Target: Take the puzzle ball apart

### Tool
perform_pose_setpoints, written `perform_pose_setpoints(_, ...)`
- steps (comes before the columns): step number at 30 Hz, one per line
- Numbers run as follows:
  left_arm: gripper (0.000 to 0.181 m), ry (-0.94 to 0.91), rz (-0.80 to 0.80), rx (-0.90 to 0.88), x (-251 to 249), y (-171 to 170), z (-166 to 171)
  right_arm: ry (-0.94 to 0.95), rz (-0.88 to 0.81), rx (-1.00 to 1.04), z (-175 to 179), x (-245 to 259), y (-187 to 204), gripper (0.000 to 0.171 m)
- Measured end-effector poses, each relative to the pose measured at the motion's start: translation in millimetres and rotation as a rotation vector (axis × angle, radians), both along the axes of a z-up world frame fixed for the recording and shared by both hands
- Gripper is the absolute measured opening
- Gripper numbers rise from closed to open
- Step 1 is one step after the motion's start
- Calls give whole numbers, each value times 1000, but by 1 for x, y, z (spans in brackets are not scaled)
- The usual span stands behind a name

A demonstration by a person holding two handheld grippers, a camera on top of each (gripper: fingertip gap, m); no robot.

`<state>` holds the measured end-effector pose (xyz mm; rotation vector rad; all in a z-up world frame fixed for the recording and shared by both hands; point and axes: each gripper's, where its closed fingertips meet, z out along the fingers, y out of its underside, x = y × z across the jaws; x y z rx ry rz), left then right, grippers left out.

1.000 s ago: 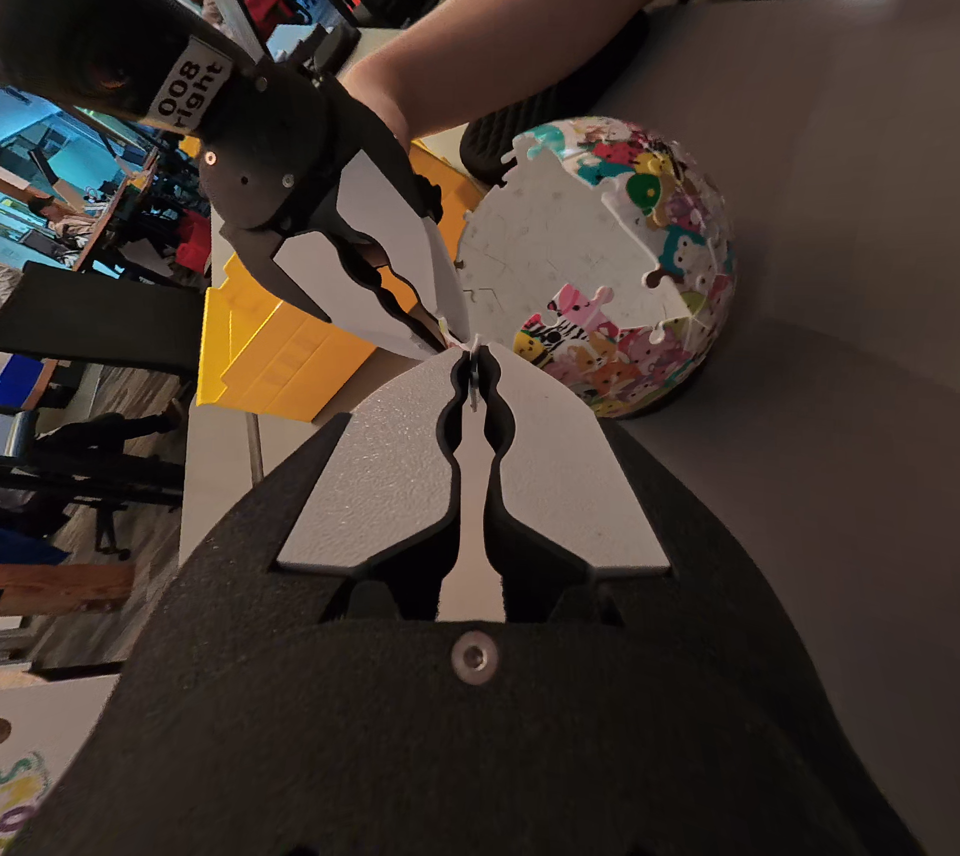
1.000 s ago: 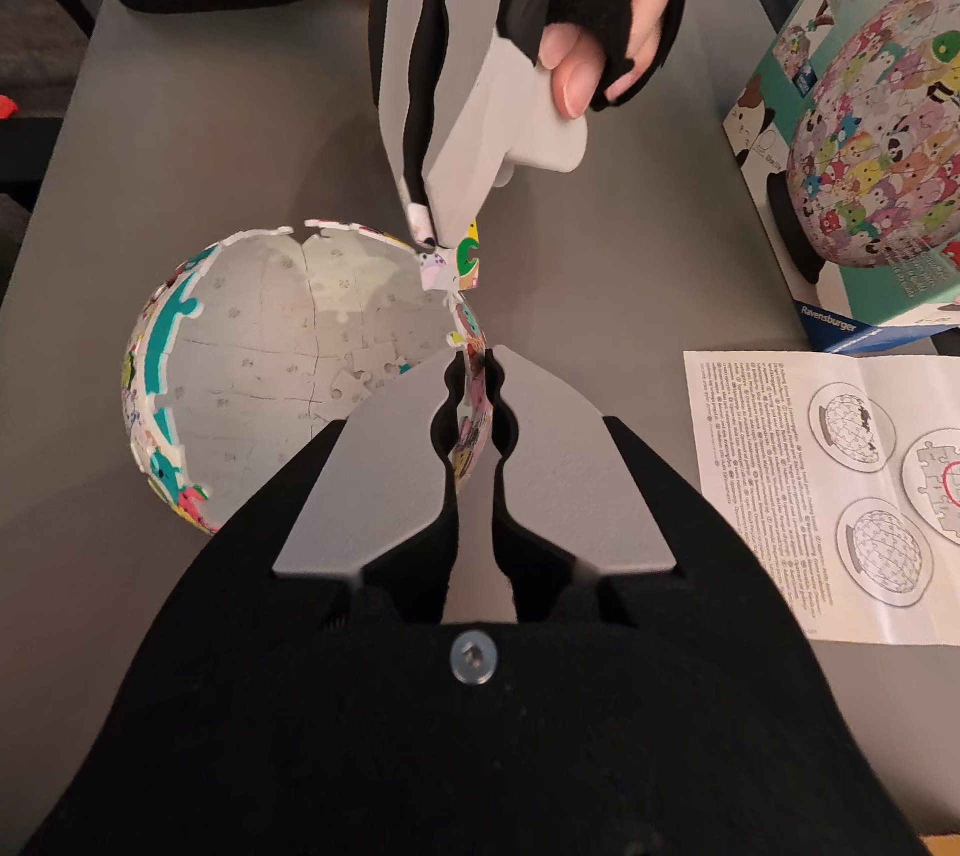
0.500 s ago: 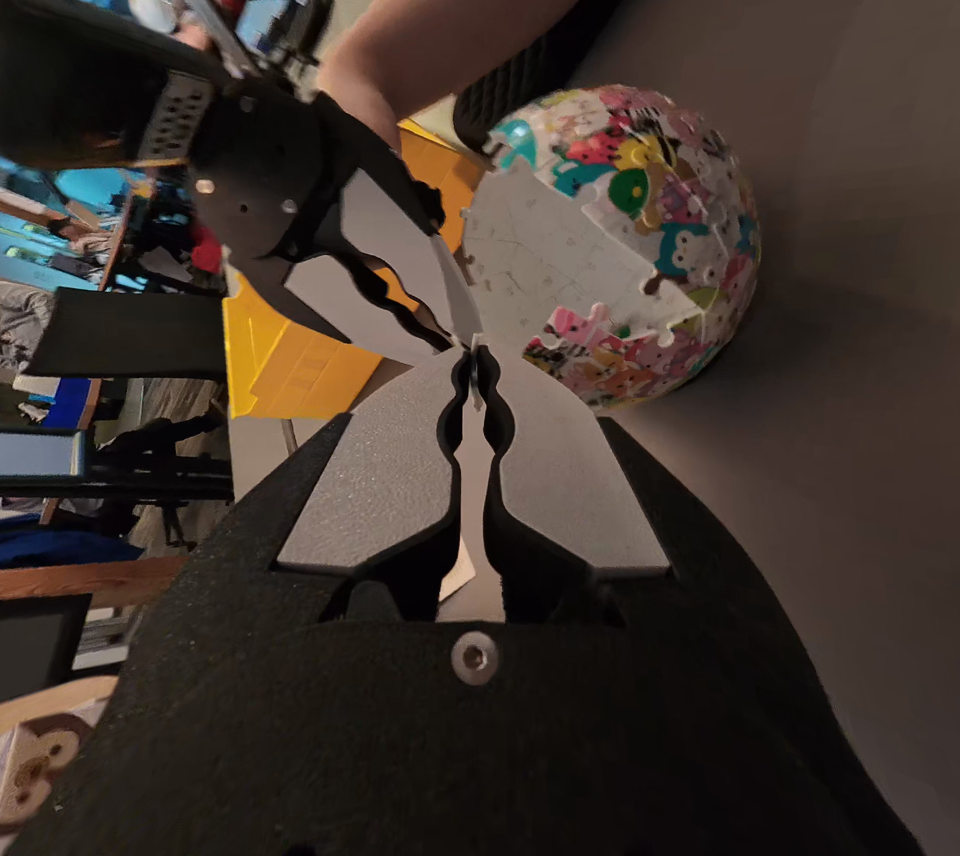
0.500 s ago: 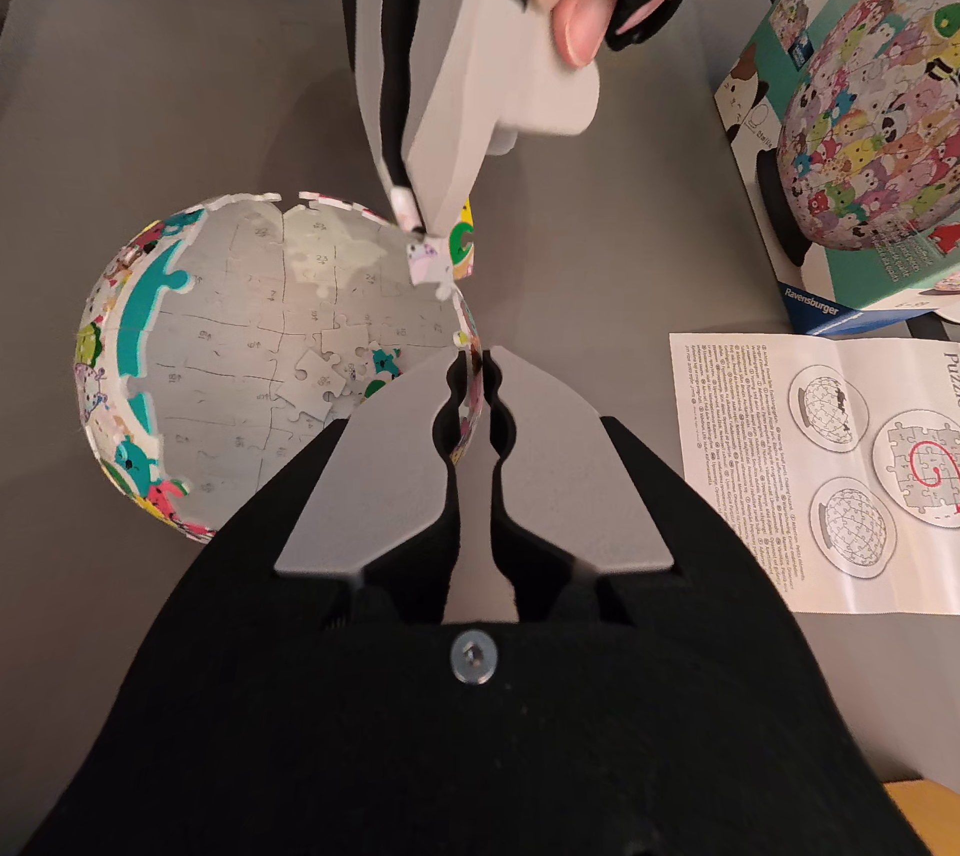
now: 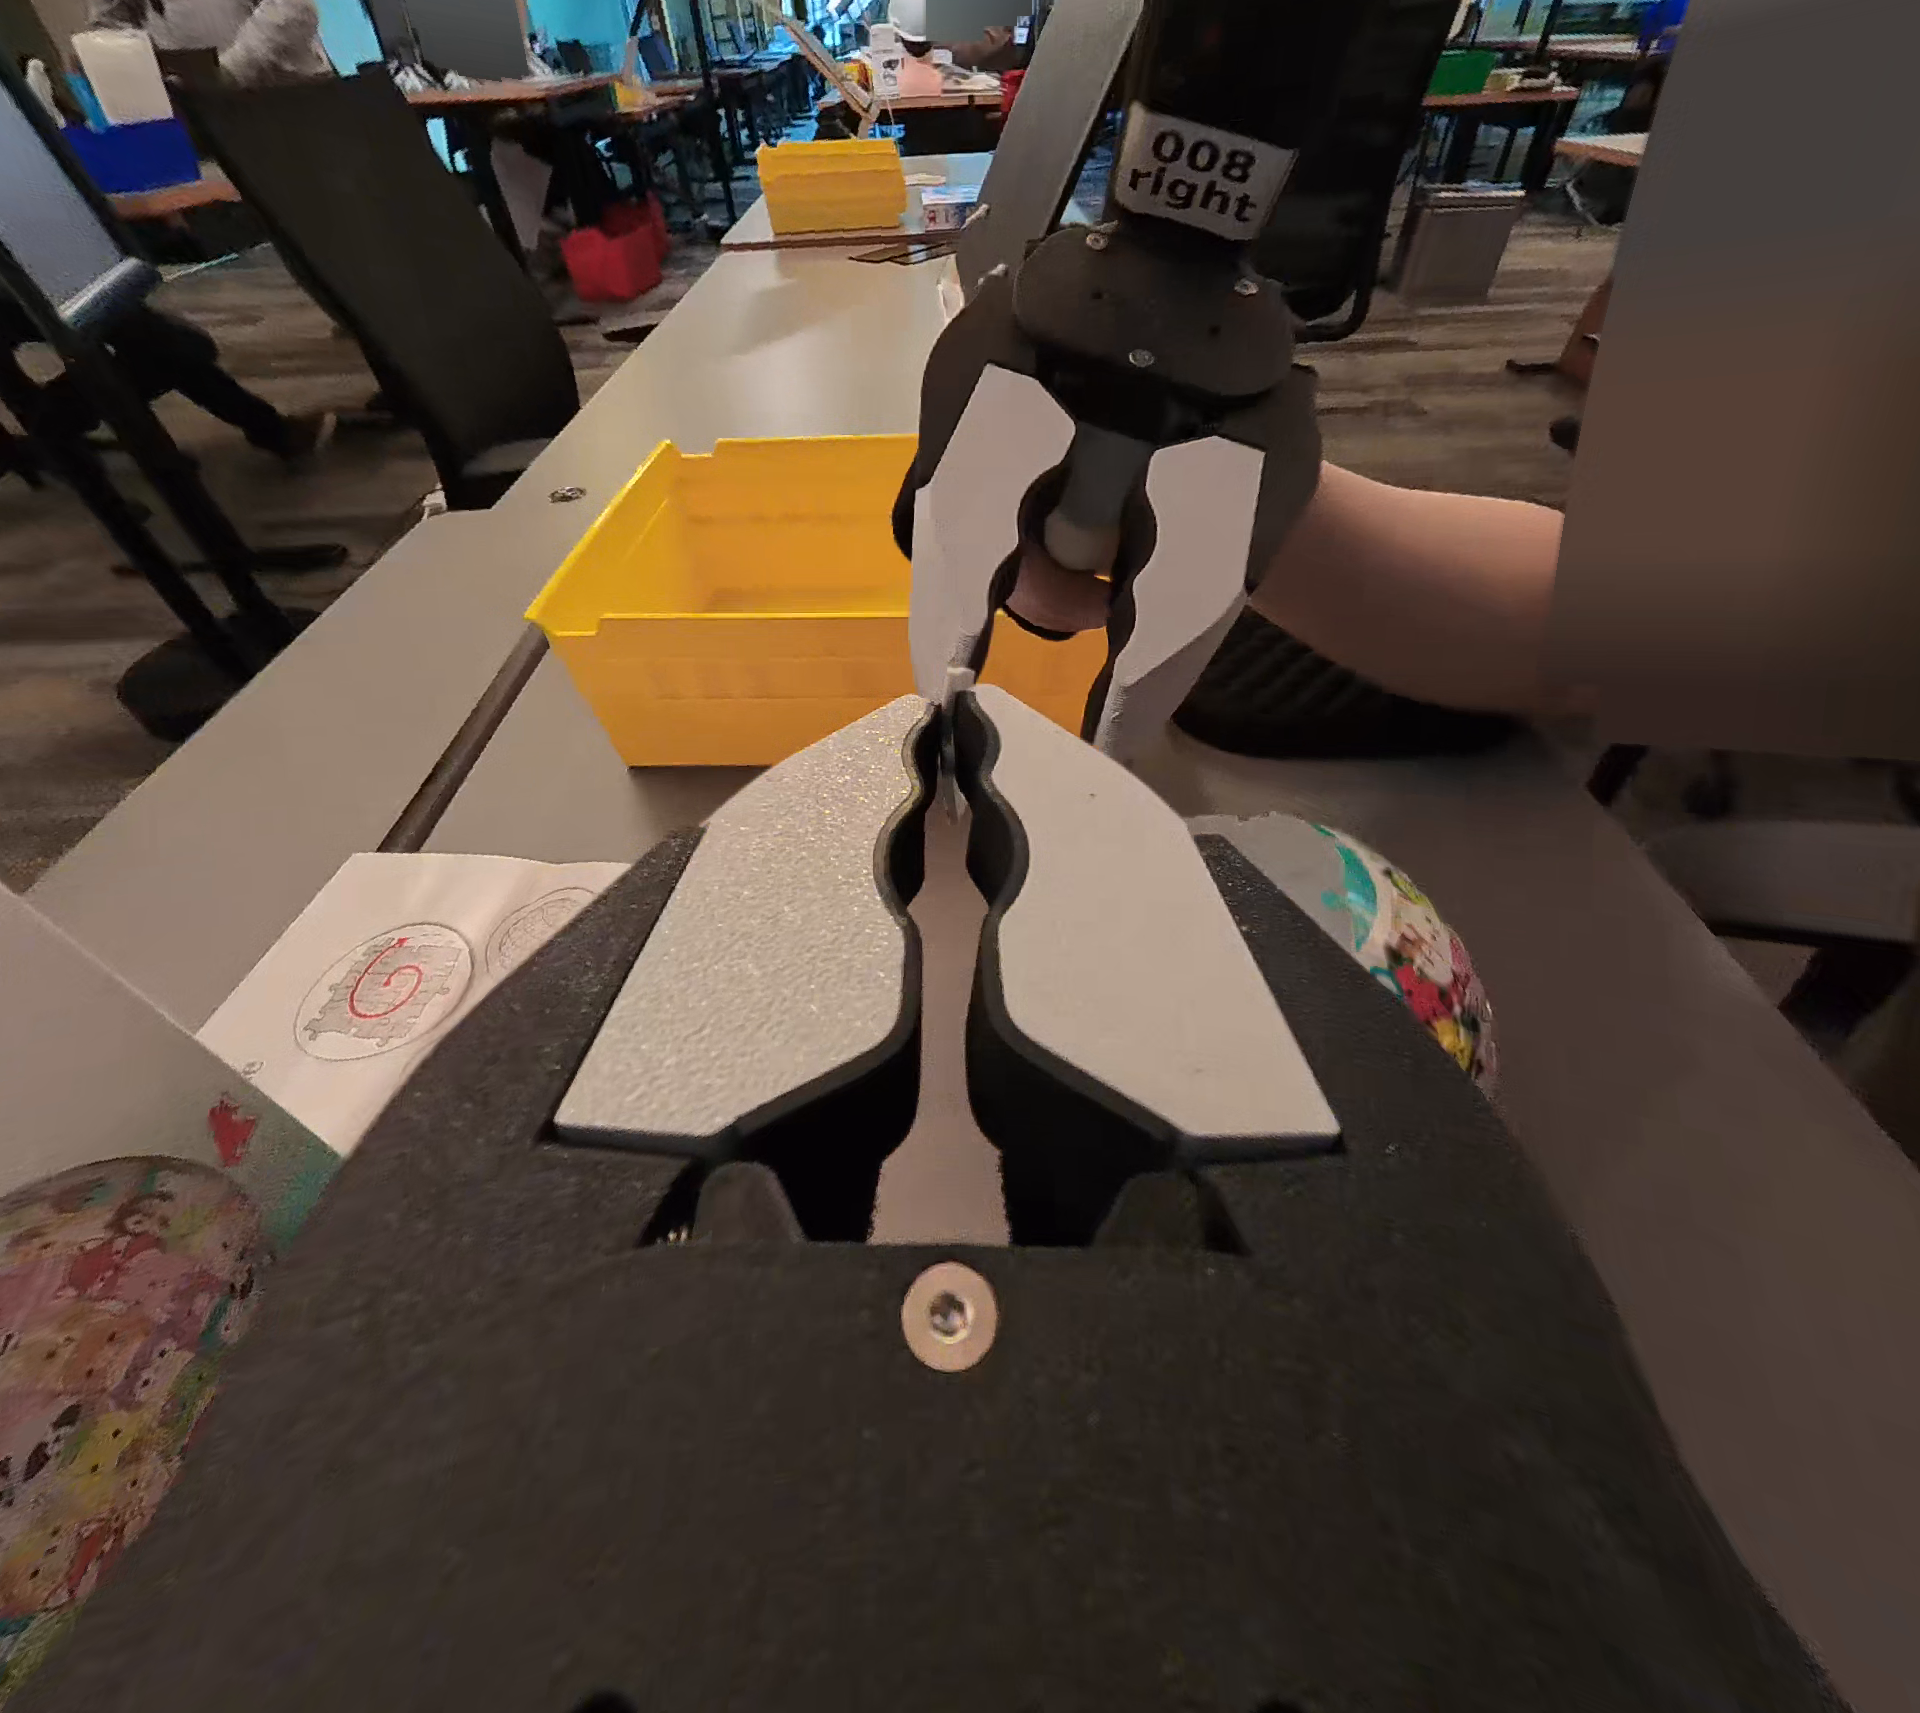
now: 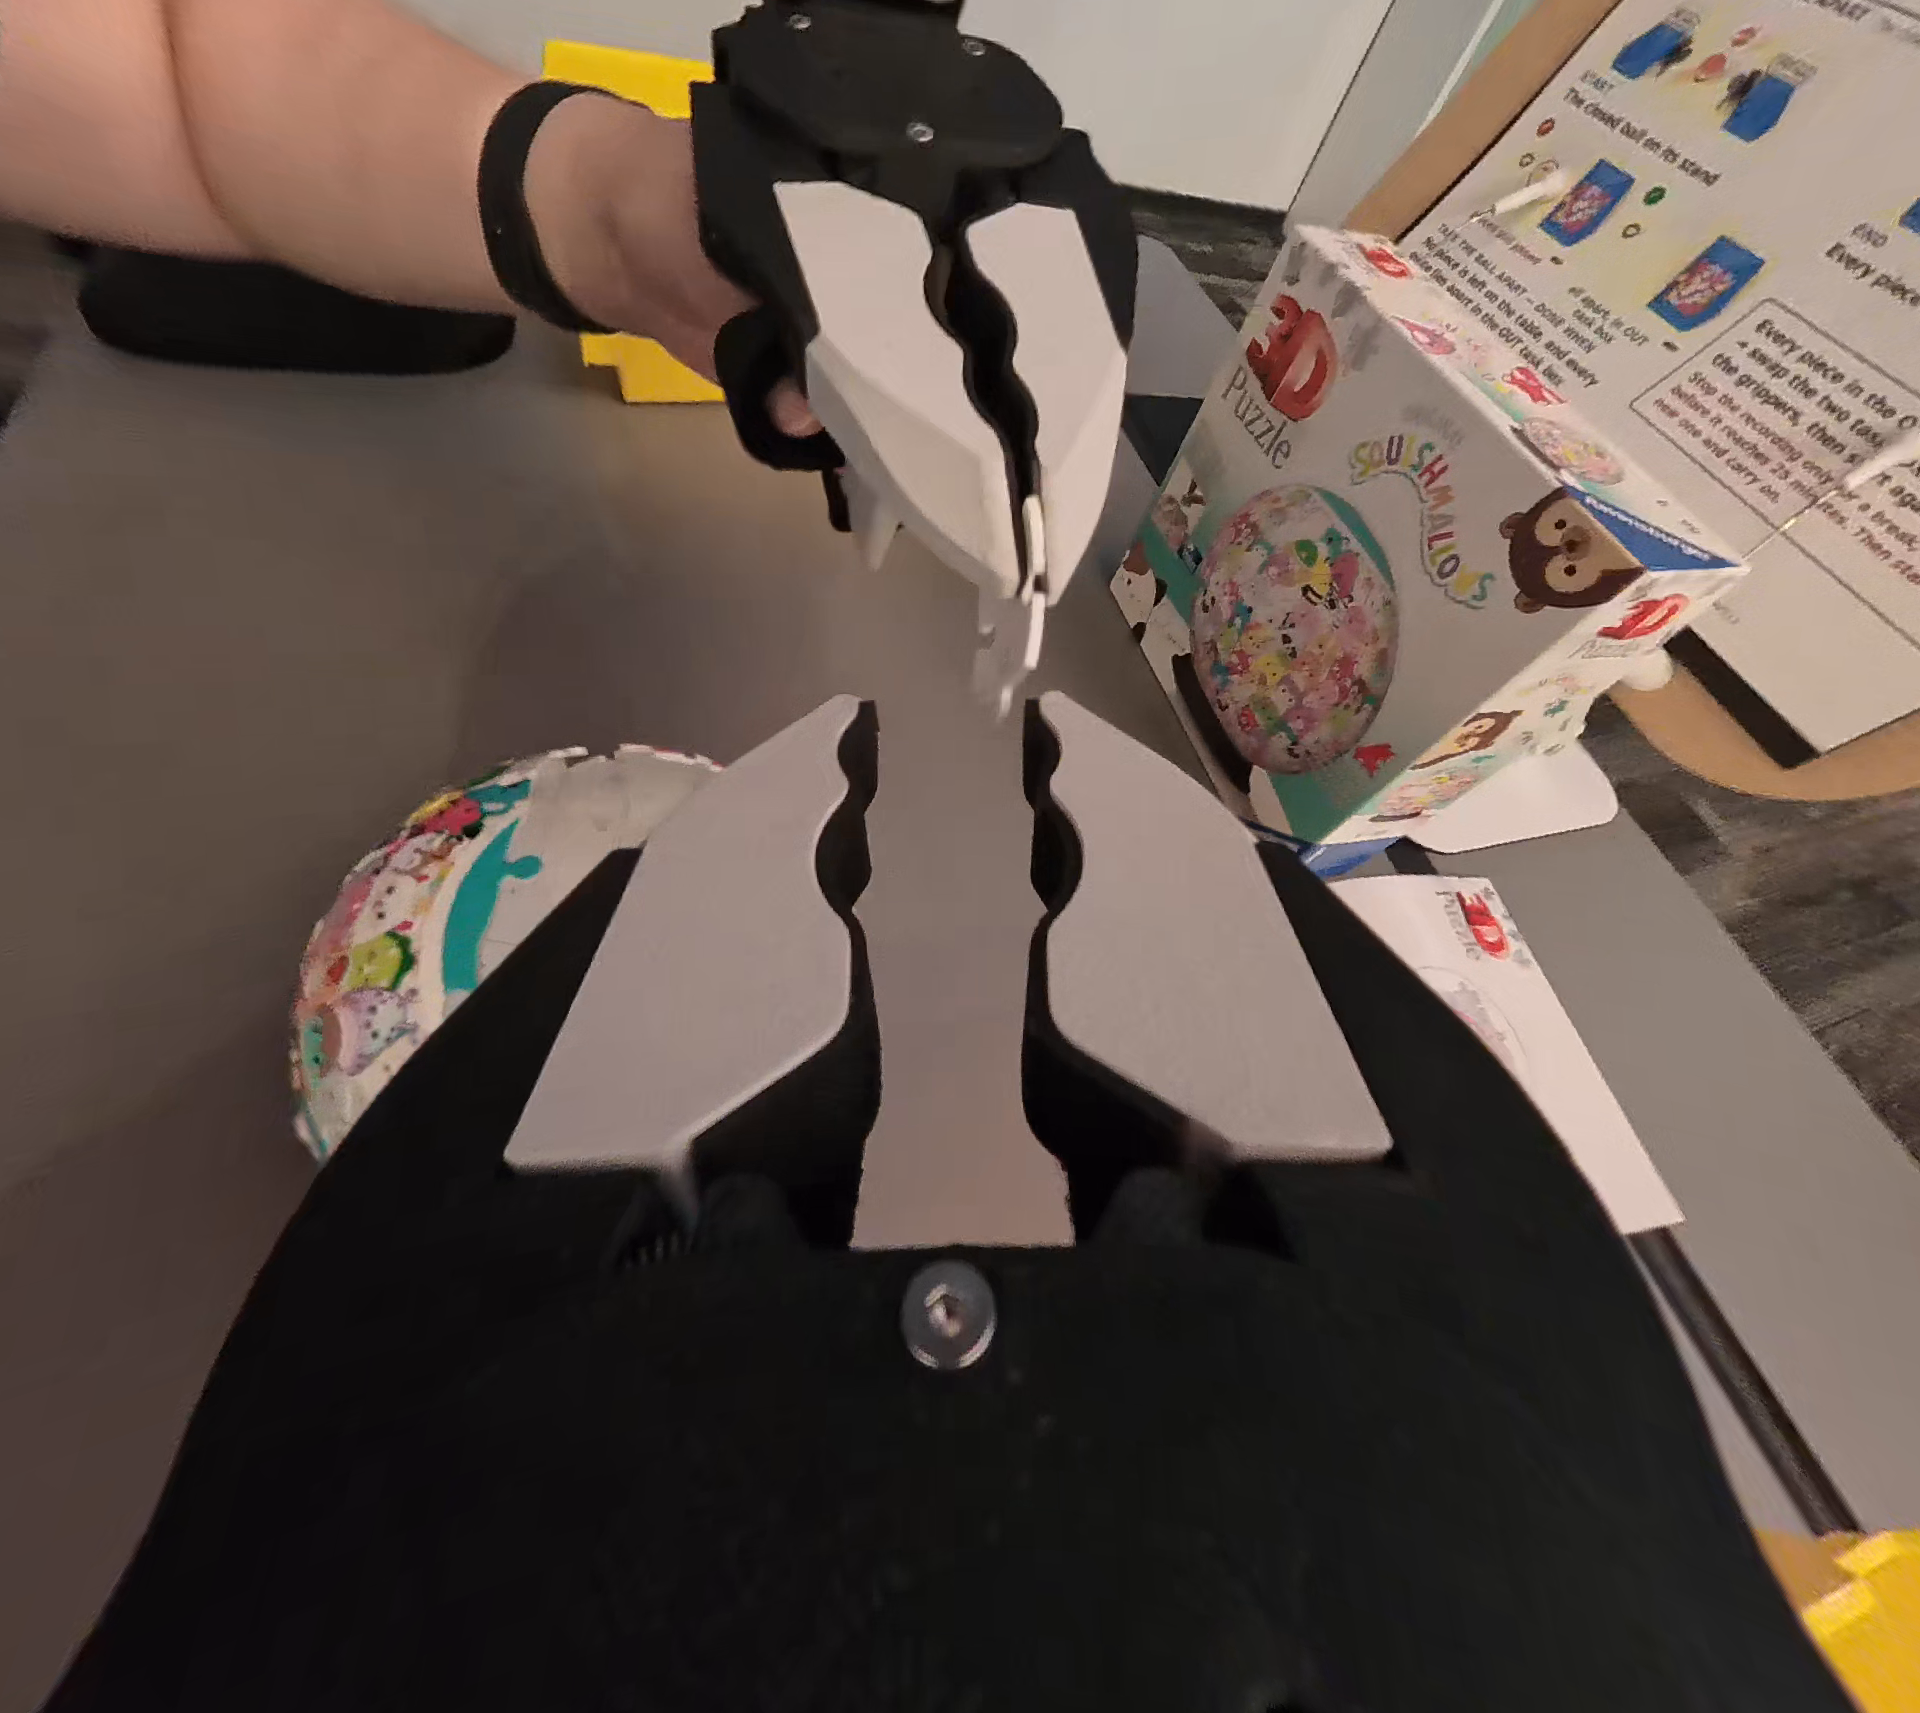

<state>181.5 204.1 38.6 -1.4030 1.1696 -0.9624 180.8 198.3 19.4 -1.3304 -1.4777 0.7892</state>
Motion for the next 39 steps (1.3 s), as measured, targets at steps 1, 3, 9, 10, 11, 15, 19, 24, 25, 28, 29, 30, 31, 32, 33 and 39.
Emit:
perform_pose_setpoints(1, 2, 5, 4, 7, 3, 0, 1, 2, -4, -28, 1, 0, 0, 28)
perform_pose_setpoints(3, 2, 22, -5, 40, 9, -3, 2, 28, 20, -79, 4, 0, -3, 27)
perform_pose_setpoints(9, 27, 24, 34, 95, 21, -4, 10, 28, 19, -235, 8, 16, 3, 3)
perform_pose_setpoints(10, 57, 21, 115, 97, 18, 5, 14, -3, -27, -231, 7, 28, 12, 3)
perform_pose_setpoints(11, 68, 43, 184, 106, 13, 12, 16, -48, -121, -199, 5, 47, 29, 3)
perform_pose_setpoints(15, 38, 14, 233, 111, -7, 4, 26, -336, -549, -418, -54, 171, 91, 3)
perform_pose_setpoints(19, 39, 3, 196, -36, -9, -6, 23, -581, -701, -679, -134, 225, 100, 4)
perform_pose_setpoints(24, 52, 81, 169, -279, -5, -13, 14, -644, -800, -610, -148, 244, 120, 23)
perform_pose_setpoints(25, 51, 65, 157, -308, -6, -15, 16, -615, -805, -593, -141, 246, 123, 22)
perform_pose_setpoints(28, 42, 31, 162, -324, -15, -13, 14, -458, -807, -497, -101, 245, 129, 22)
perform_pose_setpoints(29, 43, 60, 188, -328, -21, -10, 6, -398, -779, -423, -82, 240, 128, 22)
perform_pose_setpoints(30, 46, 100, 212, -334, -27, -8, -4, -337, -740, -330, -60, 231, 125, 22)
perform_pose_setpoints(31, 51, 131, 220, -347, -32, -9, -15, -273, -686, -248, -37, 218, 117, 22)
perform_pose_setpoints(32, 53, 149, 212, -367, -33, -11, -23, -208, -607, -196, -15, 199, 104, 22)
perform_pose_setpoints(33, 54, 174, 190, -400, -32, -15, -30, -143, -496, -164, 5, 175, 86, 22)
perform_pose_setpoints(39, 49, 243, 197, -422, -38, -20, -46, -157, 87, -73, 20, 49, 2, 23)
